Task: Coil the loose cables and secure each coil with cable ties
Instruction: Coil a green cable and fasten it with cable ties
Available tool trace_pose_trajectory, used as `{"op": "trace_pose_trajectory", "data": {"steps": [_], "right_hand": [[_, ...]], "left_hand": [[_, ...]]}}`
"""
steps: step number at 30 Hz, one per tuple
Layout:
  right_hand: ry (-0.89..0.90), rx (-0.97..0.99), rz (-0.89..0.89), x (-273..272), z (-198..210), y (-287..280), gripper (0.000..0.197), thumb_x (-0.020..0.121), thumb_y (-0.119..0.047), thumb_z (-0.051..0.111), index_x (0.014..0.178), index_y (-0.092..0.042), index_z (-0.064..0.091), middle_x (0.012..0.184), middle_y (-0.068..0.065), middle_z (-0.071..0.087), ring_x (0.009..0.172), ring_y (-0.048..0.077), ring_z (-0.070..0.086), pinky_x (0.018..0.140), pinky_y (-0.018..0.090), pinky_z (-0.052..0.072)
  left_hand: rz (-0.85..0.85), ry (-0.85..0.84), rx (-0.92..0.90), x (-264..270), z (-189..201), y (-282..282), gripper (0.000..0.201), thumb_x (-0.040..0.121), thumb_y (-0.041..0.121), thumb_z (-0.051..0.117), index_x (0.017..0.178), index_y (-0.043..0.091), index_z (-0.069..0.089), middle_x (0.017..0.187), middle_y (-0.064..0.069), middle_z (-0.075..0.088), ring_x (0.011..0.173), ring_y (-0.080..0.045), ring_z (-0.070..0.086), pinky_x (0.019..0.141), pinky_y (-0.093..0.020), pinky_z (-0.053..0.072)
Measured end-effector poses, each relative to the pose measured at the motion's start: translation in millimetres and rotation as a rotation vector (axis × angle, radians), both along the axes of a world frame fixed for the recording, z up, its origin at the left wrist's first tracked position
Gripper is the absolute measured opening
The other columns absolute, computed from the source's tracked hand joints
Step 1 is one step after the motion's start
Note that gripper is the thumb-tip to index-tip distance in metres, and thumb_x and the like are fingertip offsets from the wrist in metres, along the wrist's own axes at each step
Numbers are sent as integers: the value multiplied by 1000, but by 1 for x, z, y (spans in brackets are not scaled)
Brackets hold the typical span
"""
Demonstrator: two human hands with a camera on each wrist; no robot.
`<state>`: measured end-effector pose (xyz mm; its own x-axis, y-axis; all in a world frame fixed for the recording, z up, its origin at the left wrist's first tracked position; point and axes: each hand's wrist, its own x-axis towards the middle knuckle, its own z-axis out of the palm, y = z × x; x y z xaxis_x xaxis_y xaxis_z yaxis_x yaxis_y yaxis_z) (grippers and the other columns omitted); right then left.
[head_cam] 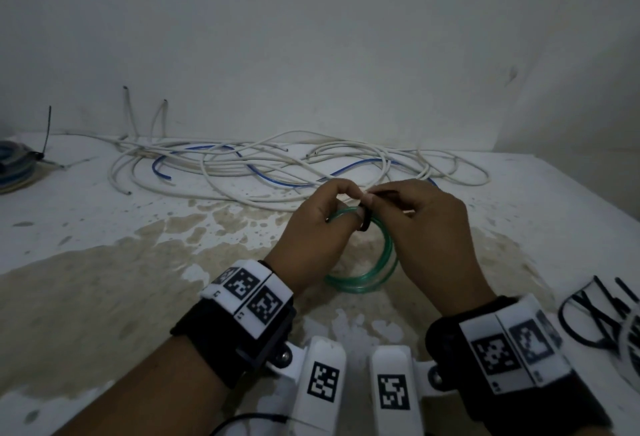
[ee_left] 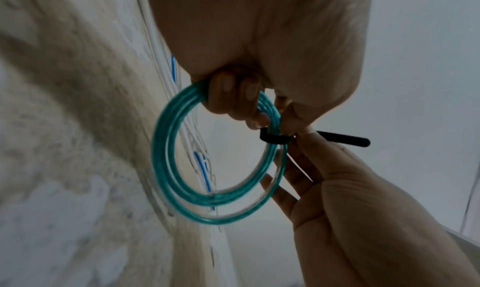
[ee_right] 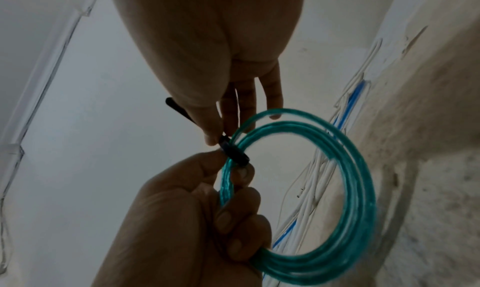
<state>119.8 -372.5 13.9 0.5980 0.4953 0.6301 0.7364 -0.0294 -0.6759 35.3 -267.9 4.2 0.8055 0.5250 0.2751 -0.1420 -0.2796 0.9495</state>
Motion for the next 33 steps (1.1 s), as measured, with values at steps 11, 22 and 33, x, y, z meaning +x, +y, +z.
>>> {"op": "trace_pose_trajectory", "data": {"steps": [11,22,33], "right_hand": [[-35,53,-10,0,1,-1,16,83,-10,69,83,-26,68,73,-25,61,75,0,62,68,5,44],[-434,150,-73,2,9,-7,4,83,-3,69,81,-7,70,78,-4,60,78,7,55,77,13,41],[54,-2,76,4,-1,-1,29,85,-12,67,79,-39,58,83,-19,64,82,0,64,75,25,53]], "left_hand": [[46,-114,186,1,-2,1,9,92,16,60,99,20,64,68,-14,54,55,-12,43,56,-29,39],[100,-121,23,4,-5,12,11,89,7,62,88,17,66,59,18,58,42,7,47,46,-5,33],[-51,20,-324,3,1,6,13,98,12,42,92,15,53,57,5,37,39,-5,26,39,-17,22]]}}
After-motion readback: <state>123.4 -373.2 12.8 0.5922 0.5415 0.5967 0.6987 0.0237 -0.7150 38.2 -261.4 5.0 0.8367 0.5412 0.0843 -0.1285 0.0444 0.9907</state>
